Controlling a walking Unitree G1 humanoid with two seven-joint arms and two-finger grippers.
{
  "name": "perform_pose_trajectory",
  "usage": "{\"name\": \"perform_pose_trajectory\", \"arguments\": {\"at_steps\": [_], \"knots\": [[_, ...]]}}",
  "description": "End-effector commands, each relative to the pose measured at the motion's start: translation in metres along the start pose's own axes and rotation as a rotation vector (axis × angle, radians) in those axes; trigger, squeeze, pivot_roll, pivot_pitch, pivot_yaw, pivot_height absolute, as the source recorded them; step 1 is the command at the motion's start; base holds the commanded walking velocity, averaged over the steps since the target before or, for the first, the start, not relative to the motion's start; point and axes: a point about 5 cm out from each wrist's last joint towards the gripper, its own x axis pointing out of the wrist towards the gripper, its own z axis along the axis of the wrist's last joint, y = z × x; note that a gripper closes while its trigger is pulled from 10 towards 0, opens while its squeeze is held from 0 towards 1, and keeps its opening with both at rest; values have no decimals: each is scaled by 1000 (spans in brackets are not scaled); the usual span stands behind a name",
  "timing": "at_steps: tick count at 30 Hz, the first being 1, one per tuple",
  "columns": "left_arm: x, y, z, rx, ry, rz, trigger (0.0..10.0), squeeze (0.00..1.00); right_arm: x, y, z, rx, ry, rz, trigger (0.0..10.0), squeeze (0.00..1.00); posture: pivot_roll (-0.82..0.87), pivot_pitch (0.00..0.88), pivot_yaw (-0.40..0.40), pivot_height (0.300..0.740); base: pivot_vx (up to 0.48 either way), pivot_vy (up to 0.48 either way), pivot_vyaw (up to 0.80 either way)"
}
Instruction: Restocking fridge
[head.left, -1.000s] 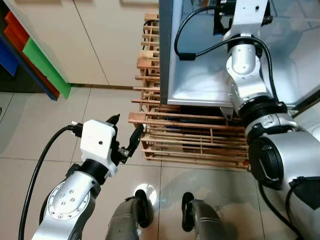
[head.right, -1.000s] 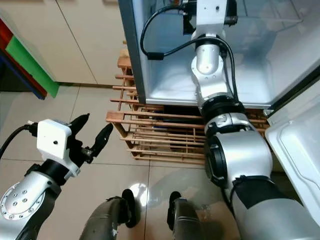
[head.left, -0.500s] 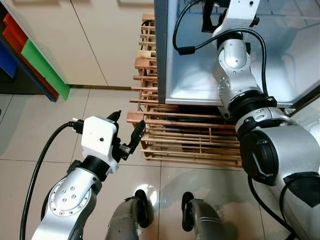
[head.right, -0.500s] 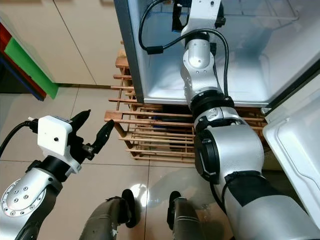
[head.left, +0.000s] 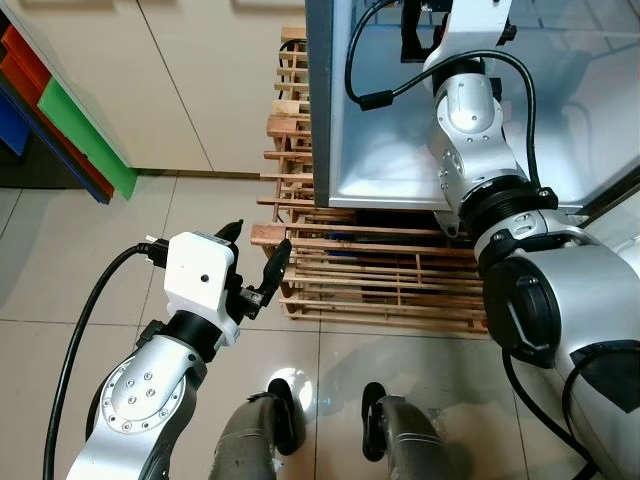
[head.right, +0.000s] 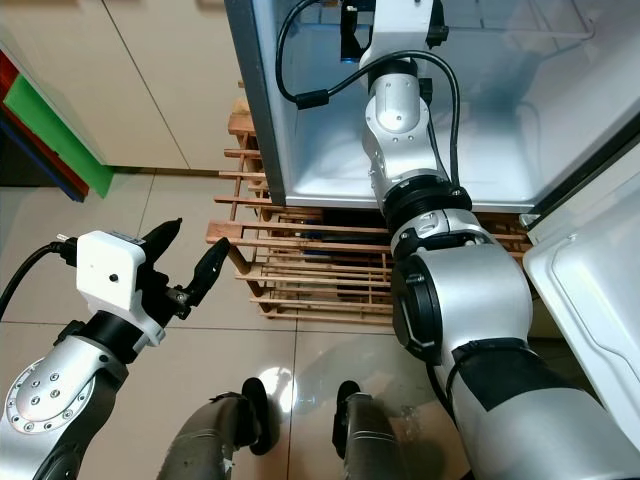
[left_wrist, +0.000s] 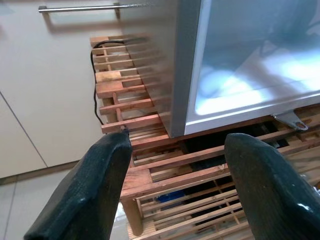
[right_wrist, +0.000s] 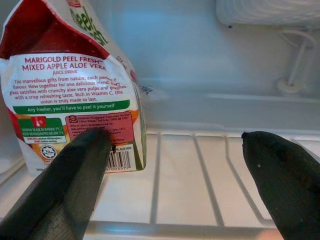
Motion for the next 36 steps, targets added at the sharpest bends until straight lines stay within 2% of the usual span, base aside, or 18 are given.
{"name": "perform_pose_trajectory", "arguments": {"at_steps": [1, 2, 5, 8, 10, 15, 19, 21, 24, 25, 26, 28, 29, 30, 32, 34, 35, 36], "knots": [[0, -2, -6, -4, 20, 3, 10000, 0, 0, 7, 1, 32, -3, 30, 10000, 0, 106, 295, -17, 740, 0, 0, 0], [3, -2, -7, -12, 12, 0, 10000, 0, -3, 6, -1, 72, -11, 35, 10000, 0, 92, 279, -25, 740, 0, 0, 0], [7, -3, -8, -19, 2, -2, 10000, 0, -6, 4, -2, 91, -36, 33, 10000, 0, 77, 254, -35, 740, 0, 0, 0], [17, -4, -10, -33, -19, 0, 10000, 0, -16, -1, -10, 90, -62, 29, 10000, 0, 49, 208, -47, 740, 0, 0, 0], [28, -4, -10, -40, -41, -8, 10000, 0, -27, -8, -17, 87, -75, 24, 10000, 0, 11, 153, -50, 740, 0, 0, 0], [46, -7, -11, -51, -73, -45, 10000, 0, -51, -30, -19, 35, -122, -4, 10000, 0, -43, 97, -35, 740, 0, 0, 0], [54, -9, -12, -55, -82, -66, 10000, 0, -63, -44, -30, 10, -90, -21, 10000, 0, -74, 66, -22, 740, 0, 0, 0], [62, -11, -14, -87, -84, -78, 10000, 0, -85, -57, -38, 17, -59, -31, 10000, 0, -97, 44, -6, 740, 0, 0, 0], [69, -9, -18, -114, -74, -87, 10000, 0, -108, -62, -42, 10, -33, -14, 10000, 0, -108, 30, 10, 740, 0, 0, 0], [70, -7, -21, -115, -60, -86, 10000, 0, -123, -67, -51, -1, 7, -14, 10000, 0, -111, 23, 23, 740, 0, 0, 0], [70, -7, -21, -115, -60, -86, 10000, 0, -123, -67, -51, -1, 7, -14, 10000, 0, -111, 23, 23, 740, 0, 0, 0], [71, -3, -22, -126, -56, -76, 10000, 0, -143, -70, -62, 9, 64, -17, 10000, 0, -120, 20, 36, 740, 0, 0, 0], [72, -2, -23, -138, -55, -69, 10000, 0, -153, -68, -65, 26, 79, 7, 10000, 0, -124, 16, 39, 740, 0, 0, 0], [74, 0, -24, -155, -56, -45, 10000, 0, -168, -59, -67, 56, 91, 88, 10000, 0, -130, 12, 40, 740, 0, 0, 0], [77, 3, -26, -175, -51, -13, 10000, 0, -182, -54, -72, 54, 135, 140, 10000, 0, -133, 11, 39, 740, 0, 0, 0], [77, 7, -29, -162, -39, 29, 10000, 0, -198, -55, -82, 34, 204, 180, 10000, 0, -131, 10, 34, 740, 0, 0, 0], [77, 7, -29, -162, -39, 29, 10000, 0, -198, -55, -82, 34, 204, 180, 10000, 0, -131, 10, 34, 740, 0, 0, 0], [63, 20, -53, -8, 43, 83, 10000, 0, -228, -71, -111, -64, 354, 211, 10000, 0, -136, 11, 27, 740, 0, 0, 0]]}}
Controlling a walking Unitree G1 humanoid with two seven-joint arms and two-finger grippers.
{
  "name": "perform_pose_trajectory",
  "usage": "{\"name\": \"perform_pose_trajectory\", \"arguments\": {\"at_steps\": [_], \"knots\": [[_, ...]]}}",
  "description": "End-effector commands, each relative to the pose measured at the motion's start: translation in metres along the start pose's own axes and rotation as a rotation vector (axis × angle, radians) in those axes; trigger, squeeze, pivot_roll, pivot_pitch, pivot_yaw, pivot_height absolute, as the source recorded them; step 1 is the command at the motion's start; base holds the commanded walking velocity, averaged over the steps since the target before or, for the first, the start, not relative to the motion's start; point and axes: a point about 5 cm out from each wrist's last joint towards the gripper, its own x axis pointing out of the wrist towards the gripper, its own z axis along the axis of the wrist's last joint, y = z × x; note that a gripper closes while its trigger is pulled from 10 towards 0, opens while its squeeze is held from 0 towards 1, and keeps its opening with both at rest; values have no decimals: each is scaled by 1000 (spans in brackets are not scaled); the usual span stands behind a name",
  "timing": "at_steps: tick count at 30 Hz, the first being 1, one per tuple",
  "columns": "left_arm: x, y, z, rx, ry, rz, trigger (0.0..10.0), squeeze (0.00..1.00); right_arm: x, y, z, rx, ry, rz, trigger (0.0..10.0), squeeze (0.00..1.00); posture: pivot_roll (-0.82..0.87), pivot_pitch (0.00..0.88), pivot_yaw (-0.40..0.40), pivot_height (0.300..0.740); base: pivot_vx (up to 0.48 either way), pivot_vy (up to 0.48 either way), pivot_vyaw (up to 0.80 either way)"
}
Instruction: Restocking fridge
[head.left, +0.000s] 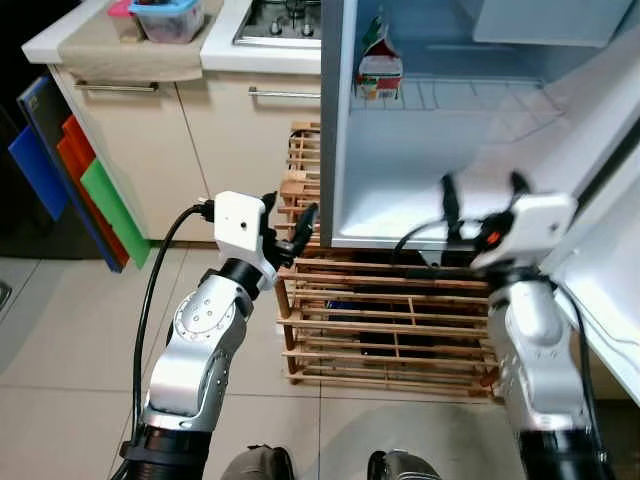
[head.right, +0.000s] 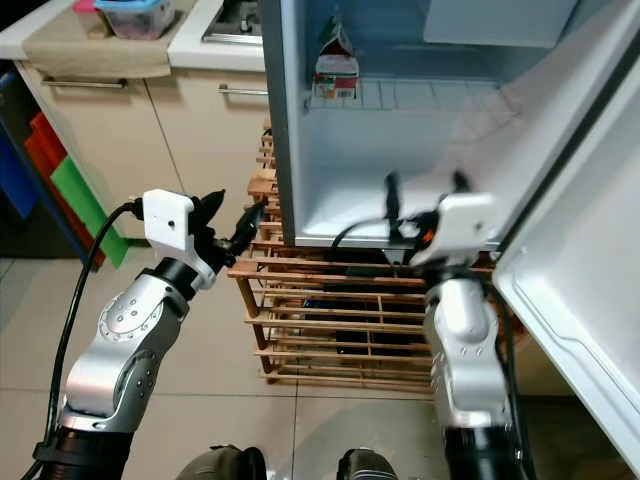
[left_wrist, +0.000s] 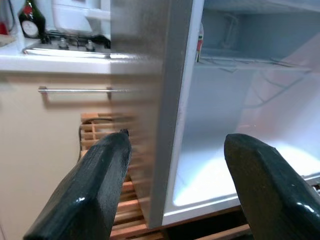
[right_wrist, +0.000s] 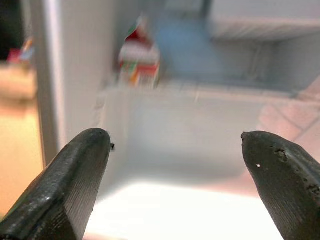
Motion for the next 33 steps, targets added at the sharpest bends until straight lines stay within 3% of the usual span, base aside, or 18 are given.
{"name": "perform_pose_trajectory", "arguments": {"at_steps": [1, 2, 5, 7, 12, 20, 33], "knots": [[-18, 22, -27, 163, 109, 74, 10000, 0, -26, -15, -36, -90, 177, 13, 10000, 0, -139, 12, 25, 740, 0, 0, 0], [-24, 26, -35, 221, 144, 82, 10000, 0, -32, -18, -45, -114, 224, 17, 10000, 0, -142, 17, 20, 740, 0, 0, 0], [-33, 35, -42, 217, 182, 139, 10000, 0, -34, -30, -54, -68, 258, -69, 10000, 0, -128, 22, 22, 740, 0, 0, 0], [-28, 36, -32, 237, 138, 197, 10000, 0, -25, -32, -49, 17, 241, -136, 10000, 0, -123, 24, 30, 740, 0, 0, 0], [-12, 28, -16, 179, 49, 177, 10000, 0, -15, -20, -40, 46, 204, -86, 10000, 0, -121, 23, 33, 740, 0, 0, 0], [-5, 15, -11, 140, 19, 160, 10000, 0, -12, -15, -38, 67, 190, -74, 10000, 0, -123, 28, 35, 740, 0, 0, 0], [3, 15, -10, 121, 7, 154, 10000, 0, -10, -14, -35, 59, 184, -69, 10000, 0, -136, 28, 37, 740, 0, 0, 0]]}}
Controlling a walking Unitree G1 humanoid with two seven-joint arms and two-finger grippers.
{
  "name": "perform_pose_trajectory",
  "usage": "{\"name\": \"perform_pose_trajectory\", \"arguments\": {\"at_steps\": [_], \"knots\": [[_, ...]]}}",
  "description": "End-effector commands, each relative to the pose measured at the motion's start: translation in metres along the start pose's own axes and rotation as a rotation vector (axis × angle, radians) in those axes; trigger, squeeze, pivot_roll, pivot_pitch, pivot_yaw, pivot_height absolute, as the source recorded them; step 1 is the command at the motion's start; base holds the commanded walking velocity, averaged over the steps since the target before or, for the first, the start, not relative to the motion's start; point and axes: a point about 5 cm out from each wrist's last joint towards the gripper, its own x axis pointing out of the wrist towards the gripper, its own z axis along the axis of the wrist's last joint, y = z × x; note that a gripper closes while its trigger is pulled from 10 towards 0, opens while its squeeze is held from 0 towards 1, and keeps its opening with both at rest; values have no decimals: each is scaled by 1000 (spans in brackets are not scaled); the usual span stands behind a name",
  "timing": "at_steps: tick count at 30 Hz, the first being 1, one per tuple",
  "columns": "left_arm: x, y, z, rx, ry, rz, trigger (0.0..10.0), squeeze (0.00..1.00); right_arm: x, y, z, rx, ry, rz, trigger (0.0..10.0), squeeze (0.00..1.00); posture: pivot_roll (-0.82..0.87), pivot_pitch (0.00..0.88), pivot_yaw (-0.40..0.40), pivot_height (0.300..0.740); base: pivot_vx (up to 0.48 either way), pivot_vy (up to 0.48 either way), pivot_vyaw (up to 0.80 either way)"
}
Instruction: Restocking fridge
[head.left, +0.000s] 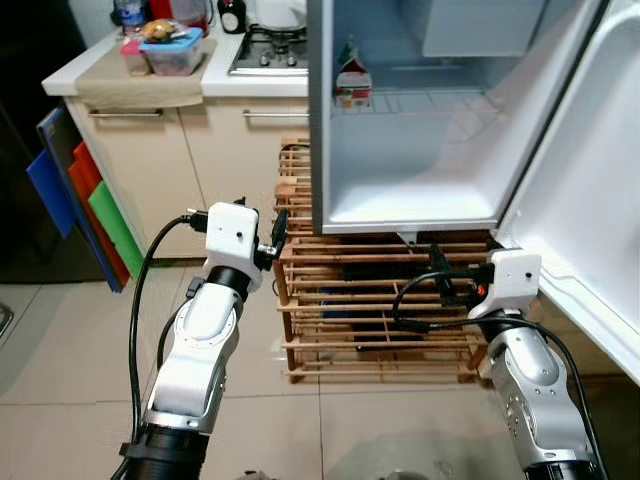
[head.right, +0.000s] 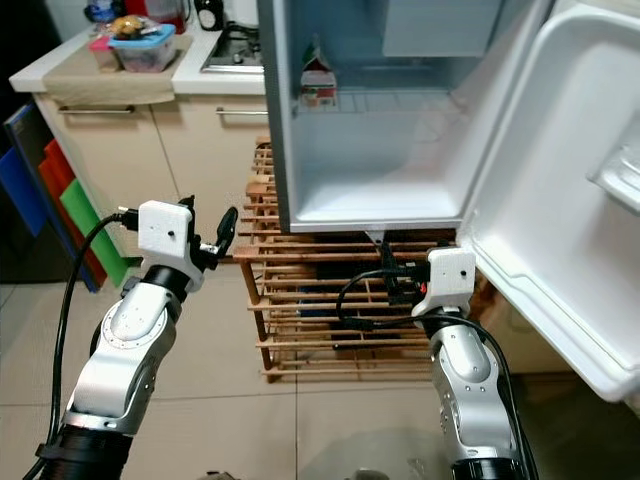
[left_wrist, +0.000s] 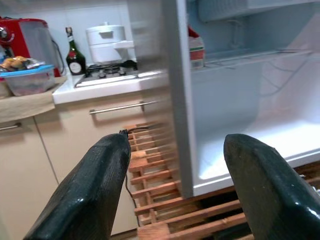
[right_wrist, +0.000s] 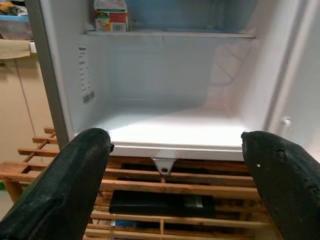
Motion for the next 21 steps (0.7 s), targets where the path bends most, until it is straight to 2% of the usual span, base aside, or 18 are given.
{"name": "perform_pose_trajectory", "arguments": {"at_steps": [1, 17, 21], "knots": [[2, 1, 1, -8, -6, 8, 10000, 0, 3, 0, 6, 1, -14, 1, 10000, 0, -136, 28, 37, 740, 0, 0, 0], [4, -4, -1, -19, -10, -5, 10000, 0, 3, -2, 5, -15, 0, 10, 10000, 0, -144, 16, 29, 740, 0, 0, 0], [5, -4, 0, -19, -16, -9, 10000, 0, 3, -3, 2, -14, 10, 9, 10000, 0, -142, 10, 29, 740, -180, 0, 0]]}}
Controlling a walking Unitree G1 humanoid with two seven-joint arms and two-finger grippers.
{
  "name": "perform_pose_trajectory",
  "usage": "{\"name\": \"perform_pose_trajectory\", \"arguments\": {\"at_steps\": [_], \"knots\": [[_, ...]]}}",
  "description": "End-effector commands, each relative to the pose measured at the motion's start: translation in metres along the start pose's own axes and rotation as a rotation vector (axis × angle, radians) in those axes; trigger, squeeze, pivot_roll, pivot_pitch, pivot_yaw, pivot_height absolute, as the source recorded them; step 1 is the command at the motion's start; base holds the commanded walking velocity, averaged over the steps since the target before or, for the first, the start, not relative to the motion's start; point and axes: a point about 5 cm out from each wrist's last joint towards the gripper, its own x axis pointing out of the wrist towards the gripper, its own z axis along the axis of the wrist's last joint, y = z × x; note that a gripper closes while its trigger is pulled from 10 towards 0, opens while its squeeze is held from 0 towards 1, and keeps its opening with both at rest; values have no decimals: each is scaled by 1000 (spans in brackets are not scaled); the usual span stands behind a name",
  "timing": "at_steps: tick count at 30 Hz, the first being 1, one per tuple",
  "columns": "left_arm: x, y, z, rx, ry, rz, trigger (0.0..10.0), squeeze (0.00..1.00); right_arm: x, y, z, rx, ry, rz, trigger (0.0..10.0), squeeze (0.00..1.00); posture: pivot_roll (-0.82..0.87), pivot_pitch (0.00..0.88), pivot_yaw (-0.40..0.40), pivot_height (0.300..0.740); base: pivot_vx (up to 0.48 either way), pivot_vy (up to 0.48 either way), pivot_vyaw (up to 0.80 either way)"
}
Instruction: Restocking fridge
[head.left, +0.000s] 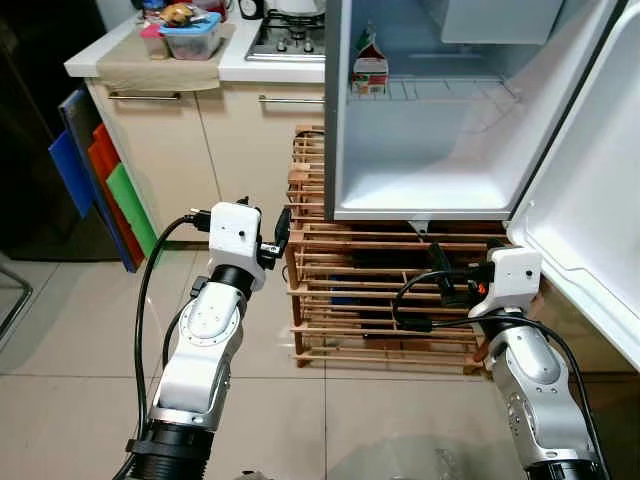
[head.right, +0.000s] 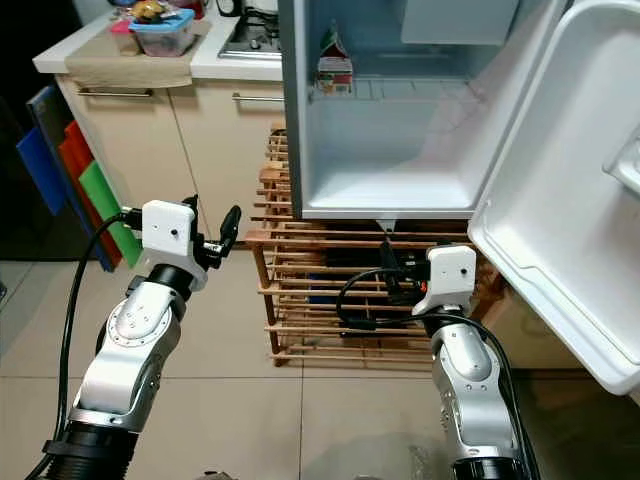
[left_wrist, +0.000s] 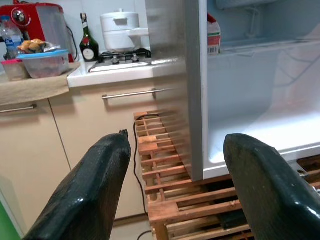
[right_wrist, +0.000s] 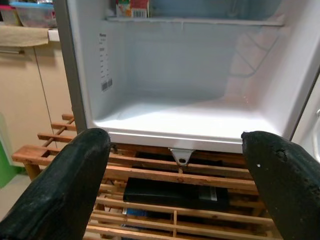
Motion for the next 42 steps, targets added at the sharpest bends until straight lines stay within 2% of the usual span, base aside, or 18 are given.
{"name": "perform_pose_trajectory", "arguments": {"at_steps": [1, 6, 10, 11, 12, 15, 16, 18, 21, 26, 29, 30, 31, 32, 34, 36, 39, 42], "knots": [[2, 0, 0, 1, -2, -5, 10000, 0, 2, -1, -1, -3, 12, 4, 10000, 0, -142, 9, 29, 740, -240, 0, 0], [3, 1, 0, 2, -5, -8, 10000, 0, 0, -5, -7, -1, 40, -7, 10000, 0, -143, 4, 26, 740, -240, 0, 0], [3, 0, 1, -5, -12, -11, 10000, 0, -7, -12, -25, -3, 138, -18, 10000, 0, -146, 2, 24, 740, 0, 0, 0], [4, 0, 0, -5, -12, -12, 10000, 0, -12, -16, -37, -27, 198, -23, 10000, 0, -146, 2, 24, 740, 0, 0, 0], [5, 1, 0, -7, -7, -8, 10000, 0, -29, -31, -66, -75, 367, -58, 10000, 0, -147, 4, 22, 740, 0, 0, 0], [6, 3, -6, -10, 25, -8, 10000, 0, -57, -56, -98, -139, 566, -146, 10000, 0, -151, 9, 21, 740, 0, 0, 0], [7, 4, -10, -8, 47, -8, 10000, 0, -66, -66, -104, -158, 610, -191, 10000, 0, -153, 10, 21, 740, 0, 0, 0], [8, 7, -19, -19, 105, -2, 10000, 0, -91, -96, -115, -157, 708, -373, 10000, 0, -163, 16, 23, 740, 0, 0, 0], [10, 9, -23, -25, 122, -2, 10000, 0, -115, -124, -118, -162, 775, -565, 10000, 0, -174, 19, 26, 740, 0, 0, 0], [12, 4, -20, -28, 108, -26, 10000, 0, -154, -179, -101, -212, 752, -929, 10000, 0, -199, 28, 39, 740, 0, 0, 0], [14, 1, -22, -27, 110, -43, 10000, 0, -164, -214, -74, -291, 658, -1106, 10000, 0, -210, 32, 53, 740, 0, 0, 0], [14, 1, -22, -27, 110, -43, 10000, 0, -164, -214, -74, -291, 658, -1106, 10000, 0, -210, 32, 53, 740, 0, 0, 0], [15, 1, -23, -25, 112, -51, 10000, 0, -167, -231, -58, -313, 607, -1186, 10000, 0, -212, 32, 58, 740, 0, 0, 0], [15, 1, -23, -25, 112, -51, 10000, 0, -167, -231, -58, -313, 607, -1186, 10000, 0, -212, 32, 58, 740, 0, 0, 0], [16, 0, -21, -11, 104, -68, 10000, 0, -170, -257, -30, -352, 551, -1272, 10000, 0, -207, 34, 68, 740, 0, 0, 0], [18, 2, -20, -6, 99, -71, 10000, 0, -171, -271, -12, -371, 520, -1322, 10000, 0, -204, 35, 71, 740, 0, 0, 0], [19, 4, -19, -8, 98, -67, 10000, 0, -170, -282, 2, -379, 492, -1354, 10000, 0, -202, 34, 73, 740, 0, 0, 0], [19, 3, -20, -8, 98, -69, 10000, 0, -157, -289, 19, -391, 438, -1344, 10000, 0, -205, 33, 78, 740, 0, 0, 0]]}}
